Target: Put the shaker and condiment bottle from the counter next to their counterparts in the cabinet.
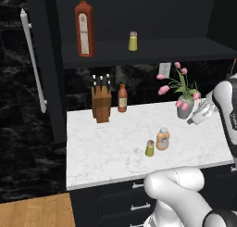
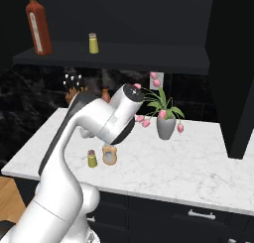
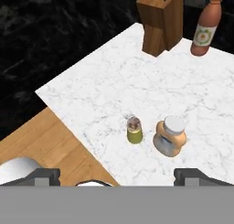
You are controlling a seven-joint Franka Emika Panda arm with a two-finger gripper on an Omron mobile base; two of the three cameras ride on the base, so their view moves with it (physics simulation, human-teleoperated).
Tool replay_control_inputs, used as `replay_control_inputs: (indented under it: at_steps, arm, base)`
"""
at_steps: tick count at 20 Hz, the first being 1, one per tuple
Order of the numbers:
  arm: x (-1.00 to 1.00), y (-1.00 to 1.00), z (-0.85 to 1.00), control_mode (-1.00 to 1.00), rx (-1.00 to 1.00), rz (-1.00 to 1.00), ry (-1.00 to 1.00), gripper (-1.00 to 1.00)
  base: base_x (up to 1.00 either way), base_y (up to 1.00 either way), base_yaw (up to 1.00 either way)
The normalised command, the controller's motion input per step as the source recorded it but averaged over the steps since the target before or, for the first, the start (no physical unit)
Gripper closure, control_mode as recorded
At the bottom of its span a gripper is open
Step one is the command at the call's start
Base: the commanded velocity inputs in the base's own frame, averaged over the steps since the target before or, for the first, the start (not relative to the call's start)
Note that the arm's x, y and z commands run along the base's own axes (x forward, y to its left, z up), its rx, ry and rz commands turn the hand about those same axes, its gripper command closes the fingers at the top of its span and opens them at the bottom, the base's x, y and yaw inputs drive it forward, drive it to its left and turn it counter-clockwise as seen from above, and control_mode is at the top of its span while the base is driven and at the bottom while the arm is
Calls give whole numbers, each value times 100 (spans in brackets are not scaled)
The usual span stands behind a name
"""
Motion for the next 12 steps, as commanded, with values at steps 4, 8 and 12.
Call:
replay_control_inputs:
  at_steps: [4, 8, 12]
  arm:
    - [0, -17, -36, -100, 0, 24, -6, -100]
    - [3, -8, -35, -100, 0, 25, -18, -100]
    - [12, 0, -57, -100, 0, 15, -24, -100]
  base:
    - [0, 0, 0]
    - [0, 0, 0]
    - [0, 0, 0]
